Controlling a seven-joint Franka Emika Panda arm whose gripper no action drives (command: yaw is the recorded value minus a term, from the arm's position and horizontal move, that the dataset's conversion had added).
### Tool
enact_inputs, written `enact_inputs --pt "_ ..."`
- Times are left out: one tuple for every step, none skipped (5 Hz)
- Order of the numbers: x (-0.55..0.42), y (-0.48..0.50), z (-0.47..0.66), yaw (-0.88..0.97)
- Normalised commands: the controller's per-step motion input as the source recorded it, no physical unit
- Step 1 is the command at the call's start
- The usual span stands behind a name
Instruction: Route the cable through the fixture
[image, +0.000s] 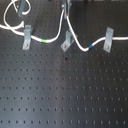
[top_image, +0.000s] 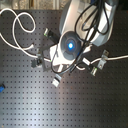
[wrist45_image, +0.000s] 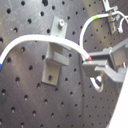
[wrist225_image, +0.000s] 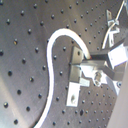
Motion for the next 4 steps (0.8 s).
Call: enact_inputs --pt "-0.160 -0.042 0.14 -0.12" --pt "-0.096 0.058 0.17 -0.04" --pt "0.021 0.006 0.01 0.00" --pt "0.141 0.085 0.35 0.00"
